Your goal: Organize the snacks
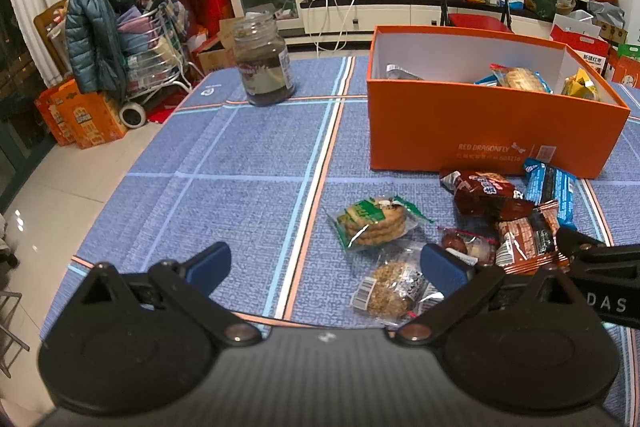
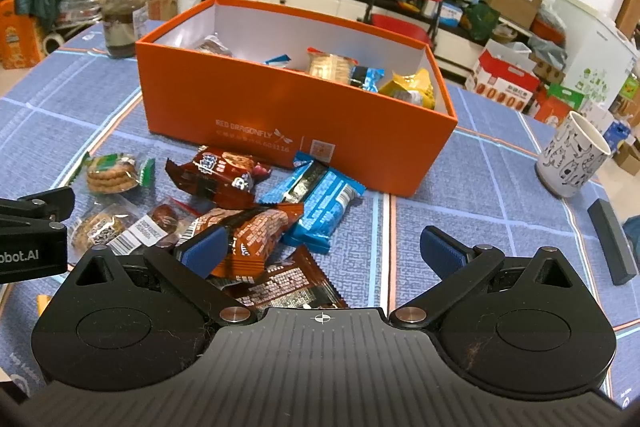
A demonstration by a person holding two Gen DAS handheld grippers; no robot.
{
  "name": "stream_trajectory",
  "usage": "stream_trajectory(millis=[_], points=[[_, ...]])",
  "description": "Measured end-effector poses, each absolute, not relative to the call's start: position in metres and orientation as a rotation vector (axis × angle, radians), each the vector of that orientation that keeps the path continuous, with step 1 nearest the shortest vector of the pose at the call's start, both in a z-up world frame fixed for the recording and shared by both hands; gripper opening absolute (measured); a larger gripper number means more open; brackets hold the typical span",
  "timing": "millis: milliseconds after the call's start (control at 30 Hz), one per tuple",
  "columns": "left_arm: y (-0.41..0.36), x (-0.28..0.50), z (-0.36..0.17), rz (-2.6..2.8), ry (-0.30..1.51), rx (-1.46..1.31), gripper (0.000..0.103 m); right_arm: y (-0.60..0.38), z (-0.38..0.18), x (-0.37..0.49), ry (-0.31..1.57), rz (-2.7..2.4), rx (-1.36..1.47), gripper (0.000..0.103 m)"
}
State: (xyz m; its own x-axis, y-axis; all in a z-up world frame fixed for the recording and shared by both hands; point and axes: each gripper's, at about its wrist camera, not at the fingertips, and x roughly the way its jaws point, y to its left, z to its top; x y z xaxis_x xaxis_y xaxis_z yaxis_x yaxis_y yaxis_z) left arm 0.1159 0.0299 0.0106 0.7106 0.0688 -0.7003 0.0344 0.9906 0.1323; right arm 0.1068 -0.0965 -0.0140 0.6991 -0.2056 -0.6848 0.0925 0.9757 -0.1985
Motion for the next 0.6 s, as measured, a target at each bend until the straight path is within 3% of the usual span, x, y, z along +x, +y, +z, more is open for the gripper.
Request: stream_trajectory(millis=[600], points=[[0.0252,0.1134,0.0125,0.052,0.760,0.189,0.101,-0.0946,-0.0146,0.1069,0.782,-0.161,-0.159,0.095]])
